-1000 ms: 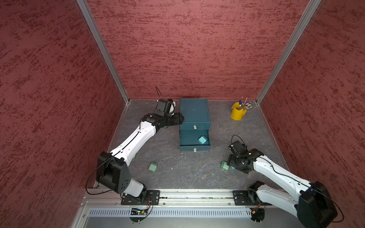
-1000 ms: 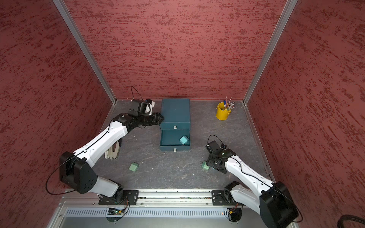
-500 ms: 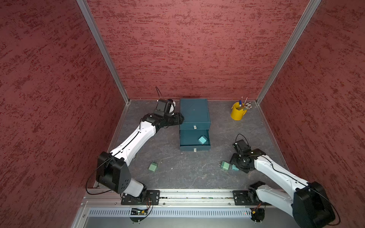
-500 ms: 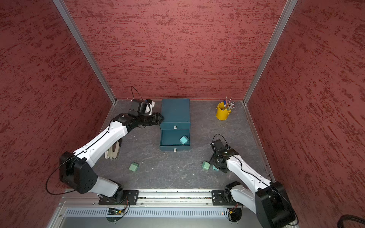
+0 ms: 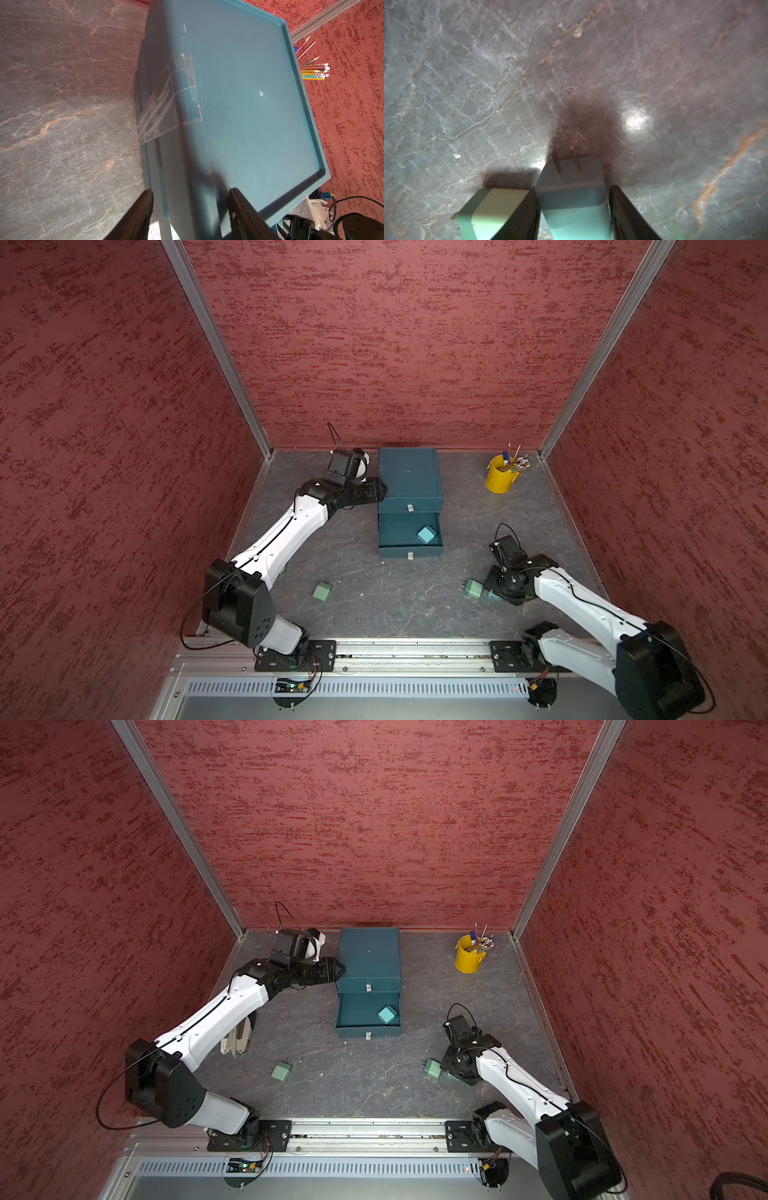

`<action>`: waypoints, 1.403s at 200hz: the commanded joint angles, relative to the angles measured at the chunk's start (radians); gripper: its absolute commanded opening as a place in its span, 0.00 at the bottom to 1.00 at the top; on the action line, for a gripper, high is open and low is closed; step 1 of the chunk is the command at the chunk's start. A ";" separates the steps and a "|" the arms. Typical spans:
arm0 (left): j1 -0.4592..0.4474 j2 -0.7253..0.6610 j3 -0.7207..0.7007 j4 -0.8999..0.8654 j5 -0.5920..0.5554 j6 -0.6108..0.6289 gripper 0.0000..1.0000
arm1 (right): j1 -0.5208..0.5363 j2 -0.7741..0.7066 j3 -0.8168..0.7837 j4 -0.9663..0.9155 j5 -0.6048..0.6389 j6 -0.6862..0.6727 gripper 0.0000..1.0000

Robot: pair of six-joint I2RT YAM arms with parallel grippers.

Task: Place the plugs into the drawer by color
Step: Pick up the plug from the center of the board, then place the plug in the drawer.

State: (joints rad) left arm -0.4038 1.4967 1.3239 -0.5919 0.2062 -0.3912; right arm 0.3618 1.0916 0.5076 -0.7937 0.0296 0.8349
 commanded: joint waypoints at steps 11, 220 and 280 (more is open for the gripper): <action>0.005 -0.003 -0.018 -0.051 0.006 0.017 0.60 | -0.007 0.005 0.040 -0.001 0.020 -0.019 0.44; 0.003 -0.002 -0.041 -0.030 -0.006 -0.012 0.59 | 0.529 0.185 0.651 0.201 0.239 -0.246 0.17; 0.005 -0.011 -0.043 -0.028 0.000 -0.012 0.59 | 0.529 0.309 0.663 0.257 0.260 -0.212 0.41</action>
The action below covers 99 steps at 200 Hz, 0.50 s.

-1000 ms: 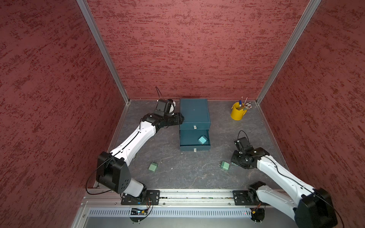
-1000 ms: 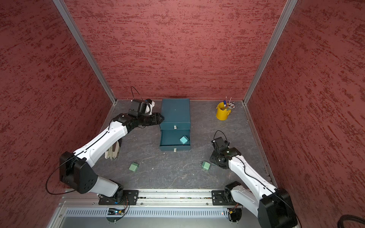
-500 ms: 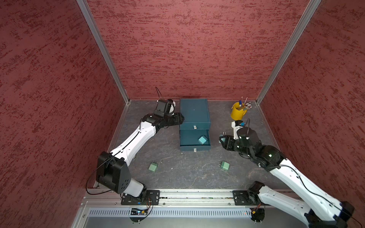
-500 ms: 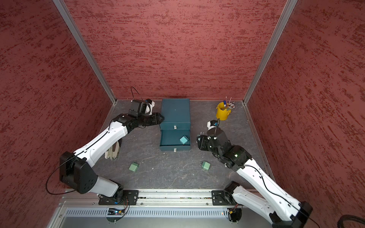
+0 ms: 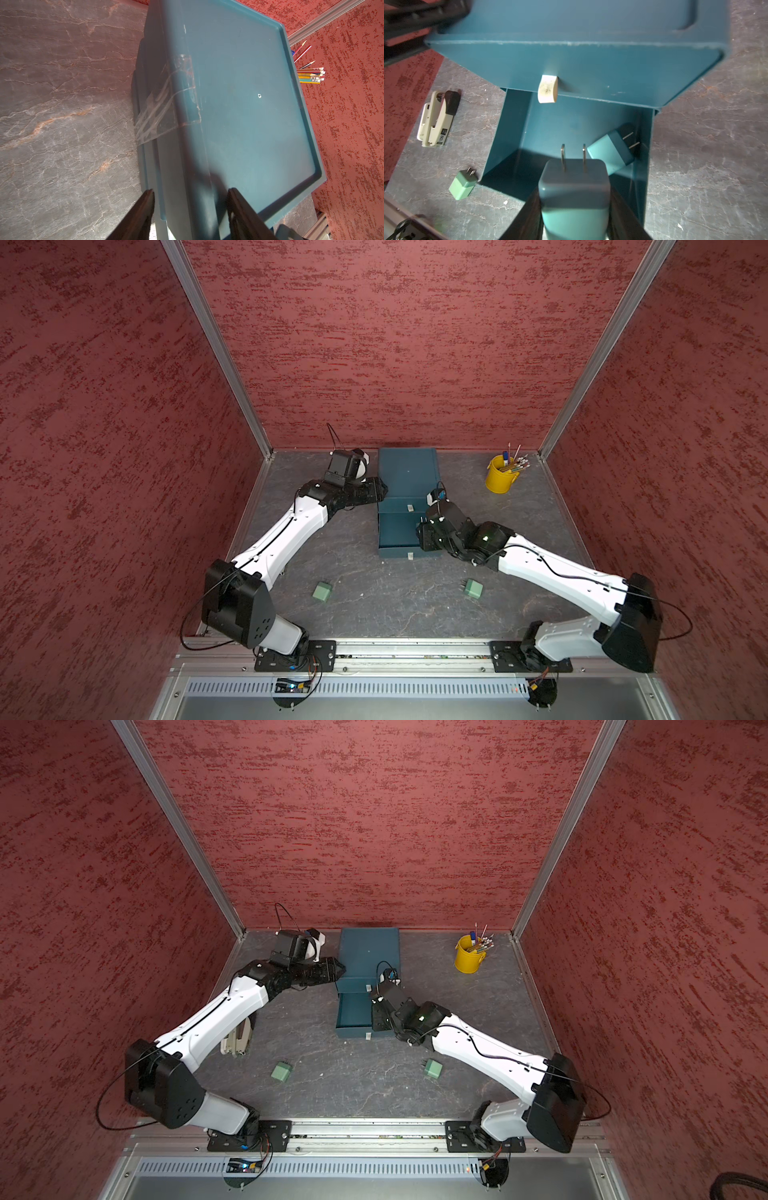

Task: Place the plugs into the drawer by color
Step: Place the plug in the drawer.

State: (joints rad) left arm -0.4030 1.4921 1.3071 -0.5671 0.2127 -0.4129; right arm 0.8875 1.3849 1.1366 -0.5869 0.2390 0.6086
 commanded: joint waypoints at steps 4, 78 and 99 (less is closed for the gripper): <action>0.004 -0.007 -0.026 -0.054 -0.004 0.010 0.59 | 0.004 0.021 0.038 0.047 0.056 0.014 0.47; 0.005 0.003 -0.012 -0.047 0.005 0.007 0.59 | 0.041 -0.098 -0.054 0.096 0.071 -0.005 0.86; 0.006 0.010 -0.004 -0.048 0.005 0.008 0.59 | 0.134 -0.143 -0.148 0.181 0.059 0.000 0.84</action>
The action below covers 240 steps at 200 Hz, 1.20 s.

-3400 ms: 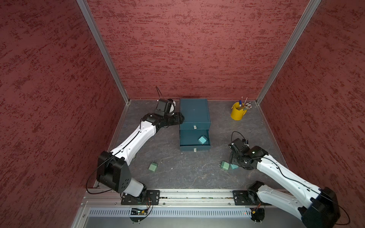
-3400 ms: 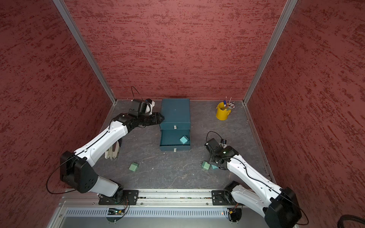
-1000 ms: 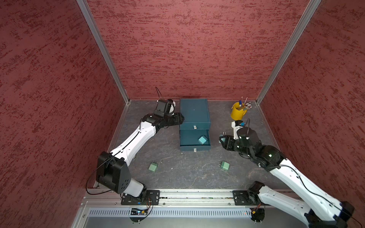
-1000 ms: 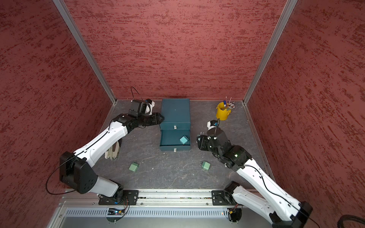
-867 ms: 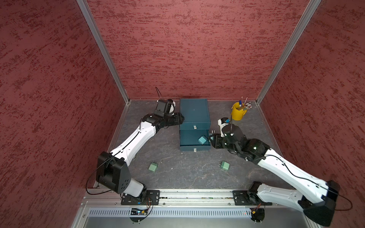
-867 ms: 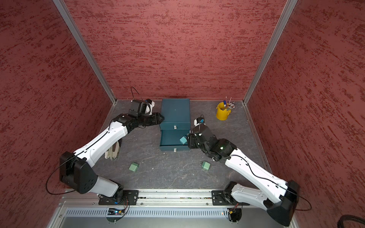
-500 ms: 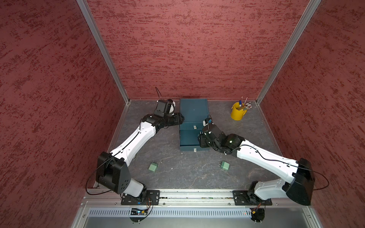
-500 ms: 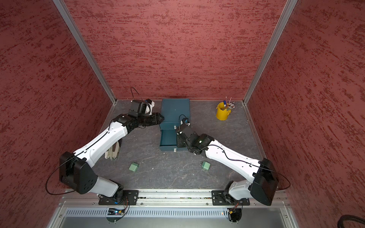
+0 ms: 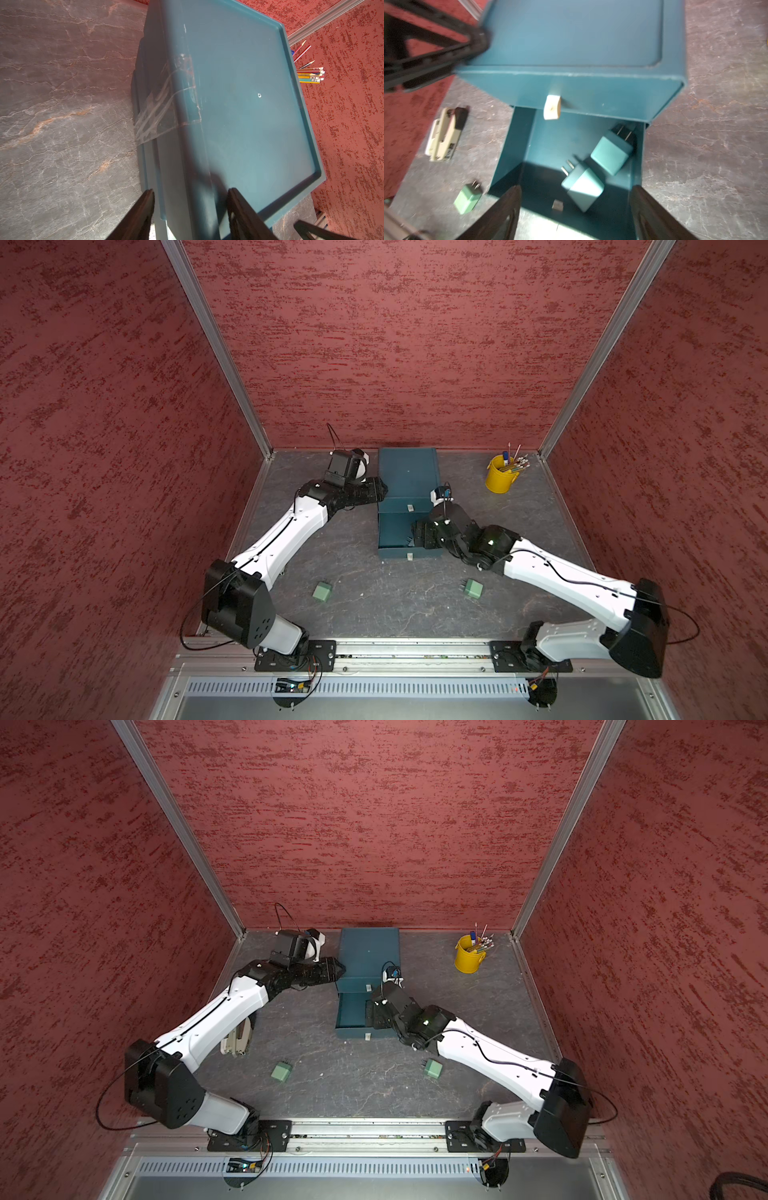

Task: Place the plugs into the drawer by color
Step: Close the drawer in the storage box.

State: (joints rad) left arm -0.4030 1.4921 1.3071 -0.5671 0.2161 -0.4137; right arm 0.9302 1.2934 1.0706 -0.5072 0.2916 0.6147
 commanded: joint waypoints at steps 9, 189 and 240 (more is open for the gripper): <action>0.006 0.012 0.002 -0.051 0.000 0.010 0.59 | 0.144 -0.061 -0.110 0.109 0.039 0.001 0.83; 0.003 0.033 0.031 -0.084 -0.020 0.037 0.59 | 0.182 0.141 -0.373 0.803 0.195 -0.086 0.98; -0.007 0.039 0.030 -0.088 -0.035 0.055 0.59 | 0.129 0.234 -0.324 0.928 0.199 -0.183 0.98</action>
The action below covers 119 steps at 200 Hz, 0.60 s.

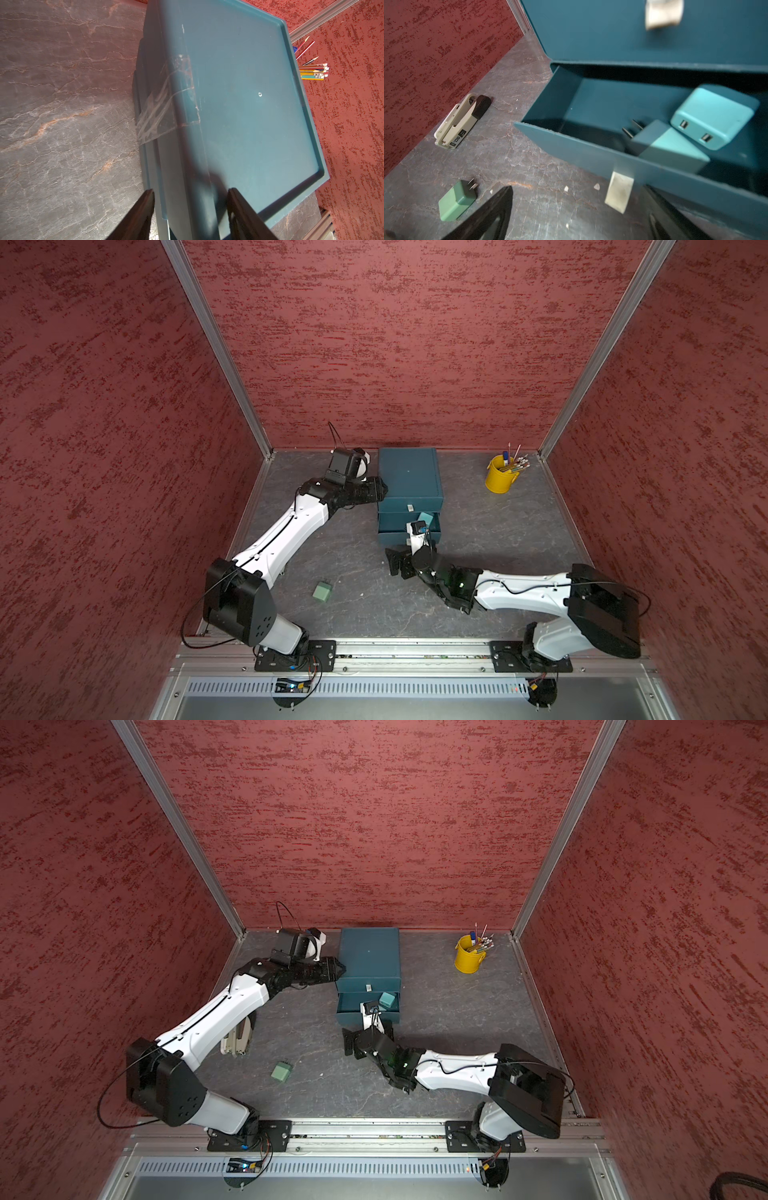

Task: Place the plugs into the drawer by color
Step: Close the drawer in the storage box.

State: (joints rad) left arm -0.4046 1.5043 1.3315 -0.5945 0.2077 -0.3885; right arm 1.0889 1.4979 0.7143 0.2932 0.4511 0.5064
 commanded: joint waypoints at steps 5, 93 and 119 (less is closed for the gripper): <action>-0.006 0.027 0.006 -0.060 -0.026 0.031 0.59 | -0.034 0.040 0.034 0.150 0.046 -0.084 0.98; -0.013 0.013 0.004 -0.070 -0.040 0.061 0.59 | -0.119 0.161 0.121 0.324 0.065 -0.197 0.98; -0.012 0.008 -0.002 -0.068 -0.042 0.063 0.59 | -0.121 0.173 0.130 0.330 0.066 -0.194 0.98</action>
State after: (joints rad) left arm -0.4107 1.5047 1.3338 -0.5938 0.1970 -0.3576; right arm 0.9783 1.6531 0.8135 0.5617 0.4843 0.3389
